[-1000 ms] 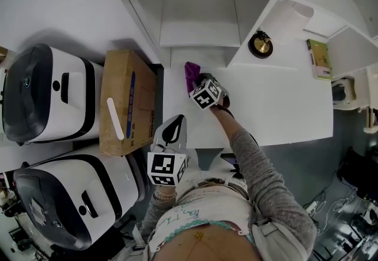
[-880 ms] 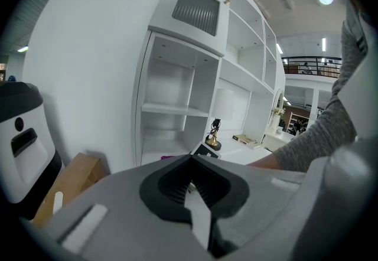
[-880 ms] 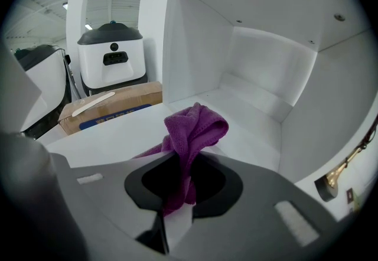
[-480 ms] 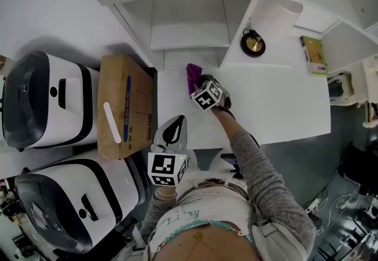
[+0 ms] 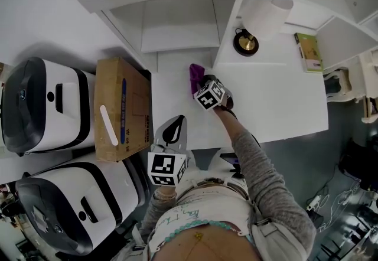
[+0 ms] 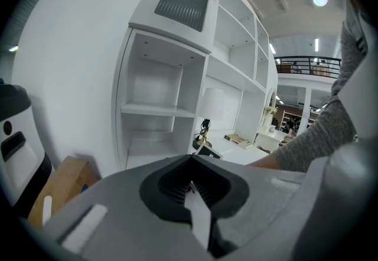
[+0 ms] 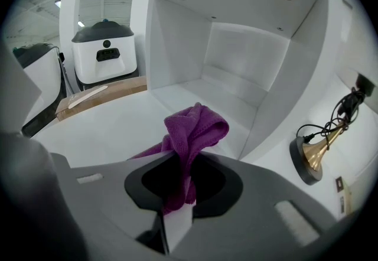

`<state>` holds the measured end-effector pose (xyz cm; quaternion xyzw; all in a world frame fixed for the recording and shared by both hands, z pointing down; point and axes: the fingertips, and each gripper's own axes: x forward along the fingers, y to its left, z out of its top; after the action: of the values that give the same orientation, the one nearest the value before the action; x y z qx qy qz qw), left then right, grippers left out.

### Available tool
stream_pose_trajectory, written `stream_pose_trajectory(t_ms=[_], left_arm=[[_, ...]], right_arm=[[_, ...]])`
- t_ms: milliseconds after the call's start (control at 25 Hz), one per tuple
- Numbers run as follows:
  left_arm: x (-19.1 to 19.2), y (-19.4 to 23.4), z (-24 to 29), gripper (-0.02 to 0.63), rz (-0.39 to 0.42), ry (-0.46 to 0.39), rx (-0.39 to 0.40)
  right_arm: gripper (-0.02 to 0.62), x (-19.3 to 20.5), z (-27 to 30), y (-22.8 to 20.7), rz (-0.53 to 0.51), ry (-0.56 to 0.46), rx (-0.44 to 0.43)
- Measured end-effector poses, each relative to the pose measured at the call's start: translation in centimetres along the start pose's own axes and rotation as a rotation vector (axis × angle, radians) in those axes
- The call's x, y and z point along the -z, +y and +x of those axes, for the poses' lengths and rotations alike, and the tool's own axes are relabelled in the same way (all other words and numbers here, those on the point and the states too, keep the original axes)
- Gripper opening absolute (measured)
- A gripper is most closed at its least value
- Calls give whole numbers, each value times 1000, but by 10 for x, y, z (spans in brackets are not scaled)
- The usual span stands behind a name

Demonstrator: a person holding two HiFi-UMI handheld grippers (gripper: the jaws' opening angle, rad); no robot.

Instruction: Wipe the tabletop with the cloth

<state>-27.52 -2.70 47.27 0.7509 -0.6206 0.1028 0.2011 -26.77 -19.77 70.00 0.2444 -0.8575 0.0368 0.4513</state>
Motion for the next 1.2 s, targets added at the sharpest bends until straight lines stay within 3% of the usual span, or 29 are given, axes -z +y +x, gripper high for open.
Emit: stream_pose_trajectory(t_ms=[1200], left_arm=[[-8,-39,26,2,34,10,69]], right_arm=[[83,39,-18,-43,32,34,48]])
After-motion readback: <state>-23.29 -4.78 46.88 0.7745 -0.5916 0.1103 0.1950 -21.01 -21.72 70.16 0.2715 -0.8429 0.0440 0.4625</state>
